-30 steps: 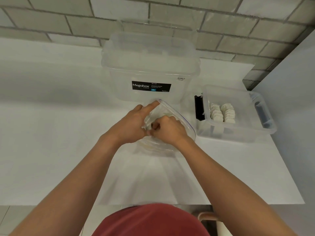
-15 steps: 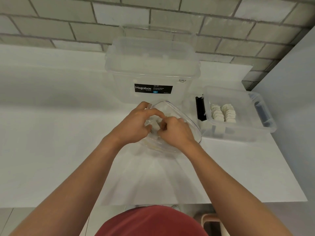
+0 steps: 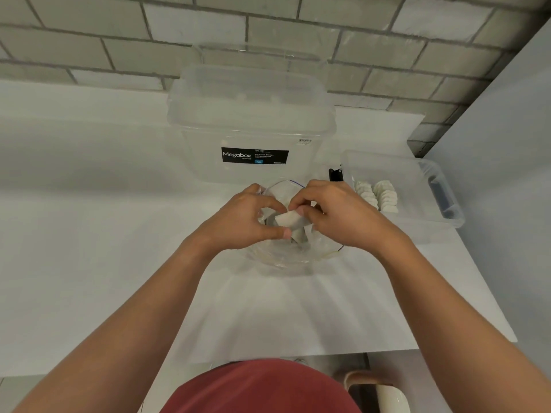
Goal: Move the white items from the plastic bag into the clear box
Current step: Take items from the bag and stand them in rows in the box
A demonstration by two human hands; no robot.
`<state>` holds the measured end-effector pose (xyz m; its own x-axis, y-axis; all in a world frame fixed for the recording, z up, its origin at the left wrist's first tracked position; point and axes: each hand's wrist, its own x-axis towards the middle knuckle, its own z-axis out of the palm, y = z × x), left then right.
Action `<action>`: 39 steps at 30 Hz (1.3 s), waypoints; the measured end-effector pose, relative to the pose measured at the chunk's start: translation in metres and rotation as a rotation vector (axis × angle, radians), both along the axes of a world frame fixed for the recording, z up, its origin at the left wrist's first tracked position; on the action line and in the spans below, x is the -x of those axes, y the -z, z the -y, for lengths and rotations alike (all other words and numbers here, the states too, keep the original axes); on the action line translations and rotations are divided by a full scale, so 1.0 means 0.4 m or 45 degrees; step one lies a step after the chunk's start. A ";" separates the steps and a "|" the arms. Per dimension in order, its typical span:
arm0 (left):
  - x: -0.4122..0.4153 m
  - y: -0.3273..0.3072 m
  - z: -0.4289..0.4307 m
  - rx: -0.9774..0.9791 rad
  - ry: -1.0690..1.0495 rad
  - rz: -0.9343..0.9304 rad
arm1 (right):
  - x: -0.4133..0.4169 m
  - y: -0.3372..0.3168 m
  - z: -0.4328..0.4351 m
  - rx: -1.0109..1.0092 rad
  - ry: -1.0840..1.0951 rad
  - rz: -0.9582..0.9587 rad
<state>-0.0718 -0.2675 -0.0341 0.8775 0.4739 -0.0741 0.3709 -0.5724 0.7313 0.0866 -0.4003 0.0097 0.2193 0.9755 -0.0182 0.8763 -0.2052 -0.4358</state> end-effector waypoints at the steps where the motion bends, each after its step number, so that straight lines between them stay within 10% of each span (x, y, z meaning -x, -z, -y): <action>1: -0.003 0.001 0.001 0.008 -0.005 0.013 | -0.005 0.000 -0.001 -0.001 -0.003 -0.012; 9: -0.010 0.008 0.009 0.299 -0.235 0.203 | -0.032 -0.011 0.019 -0.147 0.258 -0.474; 21: -0.037 0.014 0.036 0.155 -0.064 0.100 | -0.029 -0.053 -0.004 -0.095 -0.047 0.179; 29: -0.049 0.025 0.034 0.131 -0.214 0.181 | -0.255 -0.156 0.164 -0.325 0.466 0.141; 39: -0.069 0.036 0.035 0.163 -0.297 0.203 | -0.506 -0.004 0.205 0.385 0.402 0.211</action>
